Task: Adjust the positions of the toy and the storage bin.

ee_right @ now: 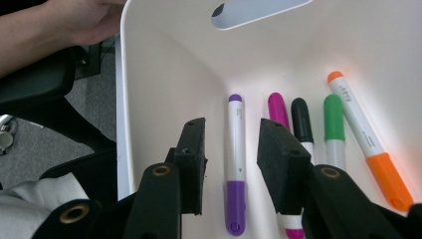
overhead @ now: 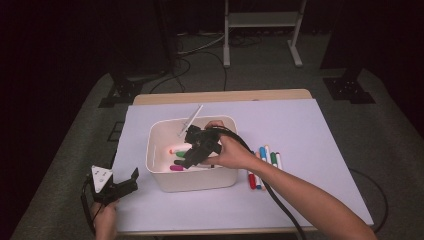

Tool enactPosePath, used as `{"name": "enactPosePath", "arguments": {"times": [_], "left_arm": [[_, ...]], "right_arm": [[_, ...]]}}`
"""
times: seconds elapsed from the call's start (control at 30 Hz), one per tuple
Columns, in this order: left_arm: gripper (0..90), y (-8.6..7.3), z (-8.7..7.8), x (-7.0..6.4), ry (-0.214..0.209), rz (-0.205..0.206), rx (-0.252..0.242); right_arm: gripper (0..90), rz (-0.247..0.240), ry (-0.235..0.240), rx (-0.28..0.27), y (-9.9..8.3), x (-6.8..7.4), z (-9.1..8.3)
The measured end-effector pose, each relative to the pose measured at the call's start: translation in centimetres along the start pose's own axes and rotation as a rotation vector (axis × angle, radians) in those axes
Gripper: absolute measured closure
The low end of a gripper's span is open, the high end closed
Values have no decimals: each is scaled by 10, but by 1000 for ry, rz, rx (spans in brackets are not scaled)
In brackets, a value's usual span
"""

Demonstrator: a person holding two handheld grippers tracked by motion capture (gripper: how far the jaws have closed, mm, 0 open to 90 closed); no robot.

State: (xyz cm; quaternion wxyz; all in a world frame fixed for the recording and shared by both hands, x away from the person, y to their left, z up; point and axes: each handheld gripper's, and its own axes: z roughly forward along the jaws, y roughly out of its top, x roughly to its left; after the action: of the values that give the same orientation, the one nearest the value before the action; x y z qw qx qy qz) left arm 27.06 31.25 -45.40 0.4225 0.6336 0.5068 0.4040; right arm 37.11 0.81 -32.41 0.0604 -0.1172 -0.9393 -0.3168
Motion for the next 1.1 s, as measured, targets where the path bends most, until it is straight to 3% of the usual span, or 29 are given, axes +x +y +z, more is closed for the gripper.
{"name": "enactPosePath", "arguments": {"times": [0.3,0.8,1.1], "left_arm": [[0,0,0,0,1,1,0],[0,0,0,-1,3,5,5],[0,0,0,-1,6,2,3]], "right_arm": [[611,15,-33,-62,-16,1,-28],[599,85,-124,-180,-63,-2,-96],[580,171,-177,-229,-101,-8,-131]]}}
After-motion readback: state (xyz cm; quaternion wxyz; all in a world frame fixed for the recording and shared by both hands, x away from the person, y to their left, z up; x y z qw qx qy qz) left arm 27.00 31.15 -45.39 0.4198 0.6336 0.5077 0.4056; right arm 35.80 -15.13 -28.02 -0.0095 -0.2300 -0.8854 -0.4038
